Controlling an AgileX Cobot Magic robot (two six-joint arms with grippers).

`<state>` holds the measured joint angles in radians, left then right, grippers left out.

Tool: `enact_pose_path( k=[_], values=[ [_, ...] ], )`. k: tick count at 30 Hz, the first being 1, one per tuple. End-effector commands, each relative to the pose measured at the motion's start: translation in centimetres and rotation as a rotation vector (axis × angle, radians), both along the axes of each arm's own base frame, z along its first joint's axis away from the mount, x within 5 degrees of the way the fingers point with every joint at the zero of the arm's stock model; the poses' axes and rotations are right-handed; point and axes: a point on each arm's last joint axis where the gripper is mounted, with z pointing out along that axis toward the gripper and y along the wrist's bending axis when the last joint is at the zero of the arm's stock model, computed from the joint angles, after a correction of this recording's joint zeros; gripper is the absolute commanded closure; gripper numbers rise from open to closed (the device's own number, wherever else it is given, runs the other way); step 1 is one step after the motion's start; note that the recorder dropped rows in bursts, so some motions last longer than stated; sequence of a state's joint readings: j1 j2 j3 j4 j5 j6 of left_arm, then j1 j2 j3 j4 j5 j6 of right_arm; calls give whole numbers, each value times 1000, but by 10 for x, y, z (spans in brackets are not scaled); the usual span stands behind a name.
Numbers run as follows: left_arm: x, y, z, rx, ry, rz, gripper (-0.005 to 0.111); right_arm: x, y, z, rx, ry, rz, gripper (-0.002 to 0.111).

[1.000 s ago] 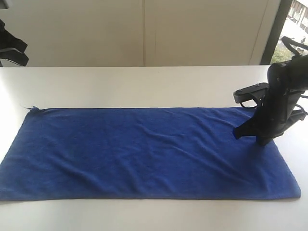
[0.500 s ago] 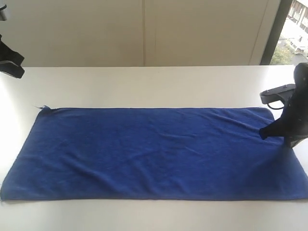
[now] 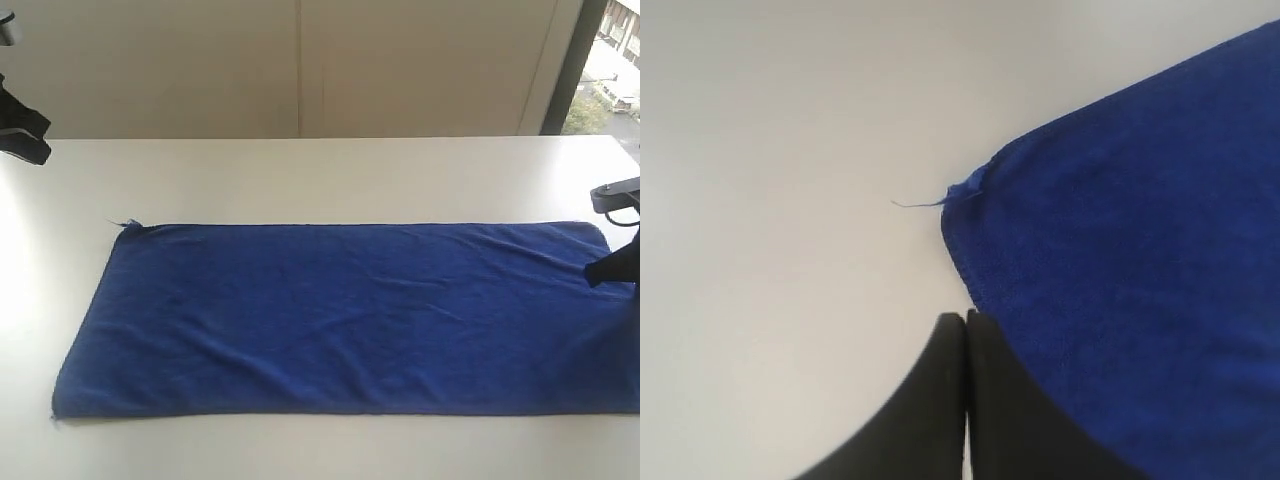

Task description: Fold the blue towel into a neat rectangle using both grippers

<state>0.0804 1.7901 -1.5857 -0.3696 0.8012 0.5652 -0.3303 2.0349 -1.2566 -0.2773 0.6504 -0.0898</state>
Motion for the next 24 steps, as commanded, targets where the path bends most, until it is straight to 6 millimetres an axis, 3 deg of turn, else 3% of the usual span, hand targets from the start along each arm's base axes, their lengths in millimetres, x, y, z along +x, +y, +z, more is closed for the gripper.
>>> enact_pose_path(
  k=[1, 9, 16, 18, 20, 24],
  values=[
    [-5, -2, 3, -8, 13, -9, 107, 0, -11, -6, -7, 2, -3, 108],
    [-5, -2, 3, -9, 16, -11, 107, 4, -9, -5, 34, -51, -25, 108],
    [-5, -2, 2, -9, 20, -13, 107, 7, -6, 45, 52, -174, -67, 108],
    [-5, -1, 1, -14, 12, 5, 107, 6, -5, 51, 48, -186, -68, 108],
    [-5, 0, -1, -7, -35, 40, 107, 3, -7, 50, 53, -164, -77, 103],
    [-17, 6, -2, -20, -227, 203, 107, 3, -7, 35, 74, -106, -85, 83]
  ],
)
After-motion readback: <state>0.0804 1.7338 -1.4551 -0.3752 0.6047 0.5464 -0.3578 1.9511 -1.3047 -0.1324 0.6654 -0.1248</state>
